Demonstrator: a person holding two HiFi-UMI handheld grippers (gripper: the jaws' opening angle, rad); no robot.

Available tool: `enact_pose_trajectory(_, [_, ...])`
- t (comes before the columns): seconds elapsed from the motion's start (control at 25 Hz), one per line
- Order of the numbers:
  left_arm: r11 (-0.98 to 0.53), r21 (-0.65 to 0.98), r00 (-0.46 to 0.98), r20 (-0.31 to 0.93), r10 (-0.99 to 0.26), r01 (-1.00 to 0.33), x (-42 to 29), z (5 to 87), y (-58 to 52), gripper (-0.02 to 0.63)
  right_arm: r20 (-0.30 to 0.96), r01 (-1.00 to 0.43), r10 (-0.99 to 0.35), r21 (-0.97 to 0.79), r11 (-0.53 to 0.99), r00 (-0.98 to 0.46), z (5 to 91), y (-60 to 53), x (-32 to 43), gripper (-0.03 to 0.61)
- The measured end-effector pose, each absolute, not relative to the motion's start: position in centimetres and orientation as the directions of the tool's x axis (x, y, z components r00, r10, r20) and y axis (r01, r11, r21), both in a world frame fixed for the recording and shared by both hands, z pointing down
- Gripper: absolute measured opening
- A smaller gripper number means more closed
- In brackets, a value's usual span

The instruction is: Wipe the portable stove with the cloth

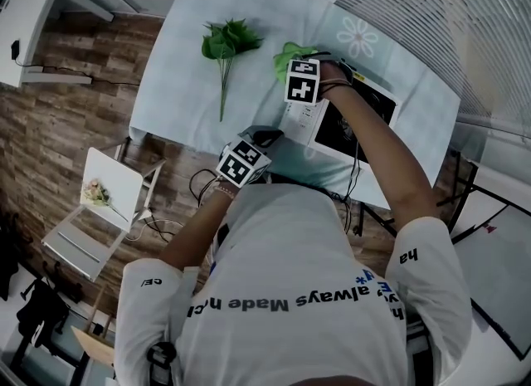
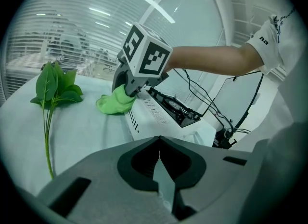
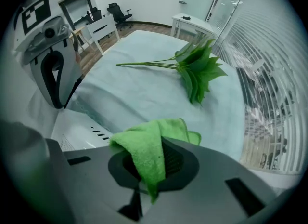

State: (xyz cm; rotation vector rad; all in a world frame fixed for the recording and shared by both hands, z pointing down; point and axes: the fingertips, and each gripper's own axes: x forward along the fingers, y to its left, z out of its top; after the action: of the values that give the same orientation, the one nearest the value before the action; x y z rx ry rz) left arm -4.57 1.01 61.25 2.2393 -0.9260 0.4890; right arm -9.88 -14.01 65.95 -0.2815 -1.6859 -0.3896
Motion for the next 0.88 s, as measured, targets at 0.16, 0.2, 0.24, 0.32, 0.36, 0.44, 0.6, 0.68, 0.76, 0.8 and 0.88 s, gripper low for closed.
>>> enact_pose_trajectory(0.16, [-0.526, 0.423, 0.67, 0.557, -0.491, -0.738, -5.0, 61.1, 1.7, 0.012, 0.991, 0.429, 0.007, 0.053, 0.902, -0.137, 65.9, -11.0, -9.8, 0.023])
enact_pose_trajectory(0.2, [-0.523, 0.422, 0.667, 0.56, -0.492, -0.74, -5.1, 61.1, 1.8, 0.012, 0.991, 0.438, 0.018, 0.042, 0.898, -0.133, 65.8, -10.2, -9.7, 0.023])
enact_pose_trajectory(0.24, [-0.521, 0.42, 0.664, 0.562, -0.493, -0.743, -5.2, 61.1, 2.0, 0.012, 0.991, 0.445, 0.028, 0.032, 0.895, -0.128, 65.8, -9.4, -9.7, 0.023])
enact_pose_trajectory(0.32, [-0.515, 0.417, 0.657, 0.567, -0.496, -0.749, -5.6, 61.2, 2.3, 0.012, 0.991, 0.458, 0.044, 0.017, 0.889, -0.123, 65.8, -7.8, -9.7, 0.023])
enact_pose_trajectory(0.36, [-0.512, 0.415, 0.653, 0.569, -0.499, -0.752, -5.8, 61.2, 2.4, 0.012, 0.991, 0.463, 0.05, 0.012, 0.887, -0.122, 65.8, -7.1, -9.7, 0.023])
enact_pose_trajectory(0.44, [-0.503, 0.412, 0.645, 0.573, -0.505, -0.76, -6.3, 61.3, 2.7, 0.012, 0.991, 0.468, 0.062, 0.001, 0.884, -0.119, 65.8, -5.8, -9.7, 0.023])
enact_pose_trajectory(0.6, [-0.488, 0.404, 0.629, 0.584, -0.513, -0.773, -7.3, 61.6, 2.9, 0.012, 0.988, 0.475, 0.094, -0.025, 0.88, -0.123, 65.7, -3.1, -9.7, 0.023])
enact_pose_trajectory(0.68, [-0.484, 0.399, 0.622, 0.59, -0.515, -0.779, -7.7, 61.7, 3.0, 0.012, 0.985, 0.482, 0.121, -0.048, 0.875, -0.122, 65.6, -1.4, -9.6, 0.023])
enact_pose_trajectory(0.76, [-0.483, 0.393, 0.617, 0.596, -0.515, -0.783, -8.1, 61.6, 2.9, 0.012, 0.983, 0.486, 0.141, -0.065, 0.872, -0.121, 65.4, 0.1, -9.5, 0.023])
enact_pose_trajectory(0.8, [-0.484, 0.389, 0.615, 0.598, -0.514, -0.784, -8.3, 61.5, 2.8, 0.012, 0.981, 0.483, 0.146, -0.068, 0.873, -0.126, 65.3, 0.6, -9.6, 0.023])
enact_pose_trajectory(0.88, [-0.484, 0.388, 0.615, 0.594, -0.518, -0.784, -8.7, 61.3, 2.6, 0.012, 0.975, 0.457, 0.148, -0.057, 0.888, -0.166, 65.0, 1.0, -9.9, 0.023])
